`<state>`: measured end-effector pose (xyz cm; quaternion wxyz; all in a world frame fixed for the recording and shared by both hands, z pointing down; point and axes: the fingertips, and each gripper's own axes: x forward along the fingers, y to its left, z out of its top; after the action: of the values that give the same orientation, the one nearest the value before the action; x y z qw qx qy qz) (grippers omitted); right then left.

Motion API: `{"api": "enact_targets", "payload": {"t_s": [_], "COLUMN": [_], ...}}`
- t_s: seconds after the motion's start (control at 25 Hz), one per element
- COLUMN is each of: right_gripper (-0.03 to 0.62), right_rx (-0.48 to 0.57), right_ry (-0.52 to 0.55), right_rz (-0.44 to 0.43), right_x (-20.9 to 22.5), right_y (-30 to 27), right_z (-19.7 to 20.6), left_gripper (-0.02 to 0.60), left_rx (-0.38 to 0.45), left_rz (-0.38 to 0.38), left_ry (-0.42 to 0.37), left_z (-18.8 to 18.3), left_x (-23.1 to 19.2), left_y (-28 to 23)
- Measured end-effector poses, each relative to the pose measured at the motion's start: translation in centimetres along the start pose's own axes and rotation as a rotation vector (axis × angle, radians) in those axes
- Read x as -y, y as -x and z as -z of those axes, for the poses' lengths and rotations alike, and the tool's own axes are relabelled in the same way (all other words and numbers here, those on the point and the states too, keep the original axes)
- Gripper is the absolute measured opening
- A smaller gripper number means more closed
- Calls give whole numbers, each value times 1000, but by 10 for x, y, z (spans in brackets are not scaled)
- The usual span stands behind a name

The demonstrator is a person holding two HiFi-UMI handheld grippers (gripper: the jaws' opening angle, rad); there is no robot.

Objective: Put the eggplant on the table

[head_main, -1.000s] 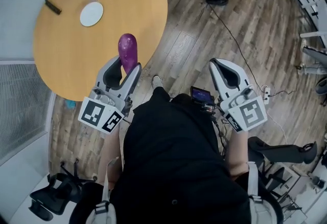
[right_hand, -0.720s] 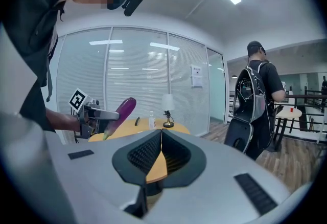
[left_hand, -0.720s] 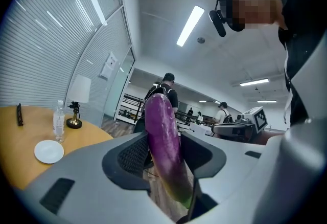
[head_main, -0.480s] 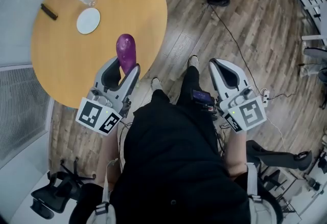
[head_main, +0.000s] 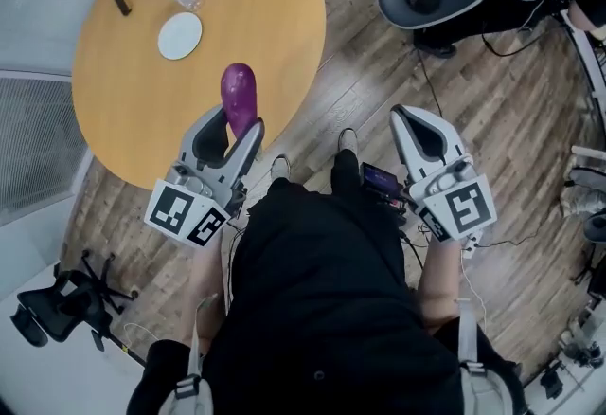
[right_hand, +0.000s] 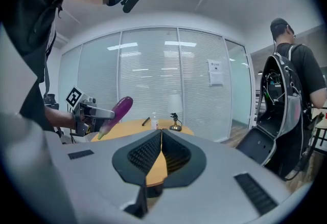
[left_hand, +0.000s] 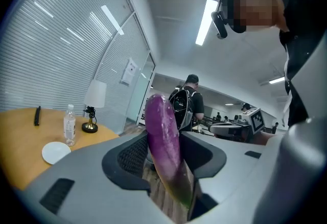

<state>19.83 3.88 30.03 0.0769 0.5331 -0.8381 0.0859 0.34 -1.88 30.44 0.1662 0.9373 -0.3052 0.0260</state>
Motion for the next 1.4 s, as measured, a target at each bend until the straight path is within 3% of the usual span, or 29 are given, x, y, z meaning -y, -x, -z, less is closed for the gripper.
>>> {"api": "enact_targets", "payload": {"t_s": [0.28,0.48,0.72,1.16,1.4], "right_gripper": [18,18,18,18,18], "right_rx": [1,-19,-77,-102,-63], "right_ry": [6,-3,25,38,43], "right_rz": [-154,-281,-410,-509,-499], "right_x": [63,70,76,28,19], "right_y": [-16,8,-1,-66,-100], "right_z": [2,11,35,11,-18], "left_gripper": [212,212,212,212,210], "left_rx": [-25,-50,-89,-107,-137], "left_rz": [-133,-250,-355,-453,-458], "left_ry": [33,68,98,116,45], "left_z": [14,32,53,51,33], "left_x": [18,49,53,-29,-74], "left_y": [-60,-61,-54,-28,-33]}}
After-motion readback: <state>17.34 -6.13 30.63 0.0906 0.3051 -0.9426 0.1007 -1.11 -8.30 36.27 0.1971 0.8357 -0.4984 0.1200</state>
